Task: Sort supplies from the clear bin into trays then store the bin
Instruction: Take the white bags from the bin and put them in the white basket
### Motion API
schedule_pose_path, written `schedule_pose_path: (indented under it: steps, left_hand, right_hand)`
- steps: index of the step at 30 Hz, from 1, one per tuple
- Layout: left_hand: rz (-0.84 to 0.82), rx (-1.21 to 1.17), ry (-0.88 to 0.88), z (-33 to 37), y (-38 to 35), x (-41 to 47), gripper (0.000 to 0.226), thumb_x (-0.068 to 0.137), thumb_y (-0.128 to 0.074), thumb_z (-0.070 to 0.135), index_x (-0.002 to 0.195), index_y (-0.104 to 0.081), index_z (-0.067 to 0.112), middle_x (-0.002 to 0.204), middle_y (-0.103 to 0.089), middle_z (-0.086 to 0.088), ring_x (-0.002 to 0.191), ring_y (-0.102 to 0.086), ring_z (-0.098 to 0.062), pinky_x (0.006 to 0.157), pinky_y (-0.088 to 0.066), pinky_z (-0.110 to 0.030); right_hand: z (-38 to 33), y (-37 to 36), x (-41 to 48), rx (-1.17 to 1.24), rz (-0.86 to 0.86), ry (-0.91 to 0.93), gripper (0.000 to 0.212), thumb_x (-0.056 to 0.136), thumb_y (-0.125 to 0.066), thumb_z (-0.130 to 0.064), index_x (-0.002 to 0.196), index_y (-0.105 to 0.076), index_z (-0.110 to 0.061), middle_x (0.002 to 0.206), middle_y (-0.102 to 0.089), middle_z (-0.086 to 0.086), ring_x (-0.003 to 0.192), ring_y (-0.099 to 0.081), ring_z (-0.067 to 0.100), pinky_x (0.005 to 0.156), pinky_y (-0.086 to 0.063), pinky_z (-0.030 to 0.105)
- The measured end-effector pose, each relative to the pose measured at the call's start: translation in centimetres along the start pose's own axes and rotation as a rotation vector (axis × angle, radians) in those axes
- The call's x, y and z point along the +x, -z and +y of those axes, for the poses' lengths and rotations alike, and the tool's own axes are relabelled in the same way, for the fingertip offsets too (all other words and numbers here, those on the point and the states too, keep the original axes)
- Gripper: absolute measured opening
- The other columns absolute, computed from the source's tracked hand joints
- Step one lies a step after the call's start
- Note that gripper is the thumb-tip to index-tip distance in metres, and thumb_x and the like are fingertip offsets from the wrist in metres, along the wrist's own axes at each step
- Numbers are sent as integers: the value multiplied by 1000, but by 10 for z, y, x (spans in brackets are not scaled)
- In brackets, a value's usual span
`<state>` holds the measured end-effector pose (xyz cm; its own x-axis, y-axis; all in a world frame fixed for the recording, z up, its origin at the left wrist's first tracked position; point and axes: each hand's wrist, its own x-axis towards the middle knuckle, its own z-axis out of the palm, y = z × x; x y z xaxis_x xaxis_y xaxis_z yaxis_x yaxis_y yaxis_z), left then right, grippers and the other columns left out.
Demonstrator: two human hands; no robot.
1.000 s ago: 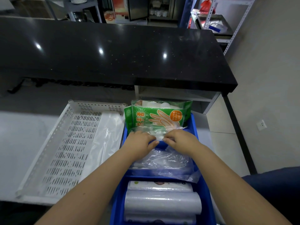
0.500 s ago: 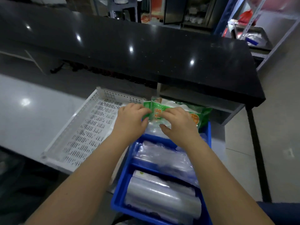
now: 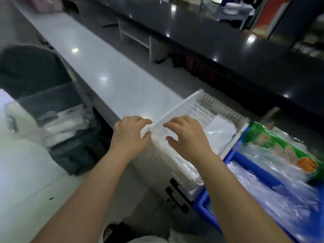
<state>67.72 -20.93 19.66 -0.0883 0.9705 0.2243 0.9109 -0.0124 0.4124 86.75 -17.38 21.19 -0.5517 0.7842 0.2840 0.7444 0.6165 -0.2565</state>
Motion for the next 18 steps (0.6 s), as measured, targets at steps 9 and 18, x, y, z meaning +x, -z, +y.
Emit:
schedule_pose_path:
  steps: [9, 18]
  left_hand:
    - [147, 67, 292, -233, 108, -54, 35, 79, -66, 37, 114, -66, 32, 111, -65, 3, 105, -53, -25, 87, -43, -40]
    - [69, 36, 522, -371, 134, -87, 44, 79, -63, 40, 122, -60, 33, 120, -58, 4, 112, -47, -23, 91, -40, -38]
  right_hand:
    - [-200, -118, 122, 58, -107, 263, 37, 79, -70, -21, 116, -65, -18, 114, -66, 1, 107, -55, 29, 87, -43, 42]
    - [-310, -201, 194, 96, -278, 384, 41, 82, -69, -25, 122, -61, -21, 123, -60, -3, 117, -49, 24, 92, -41, 41]
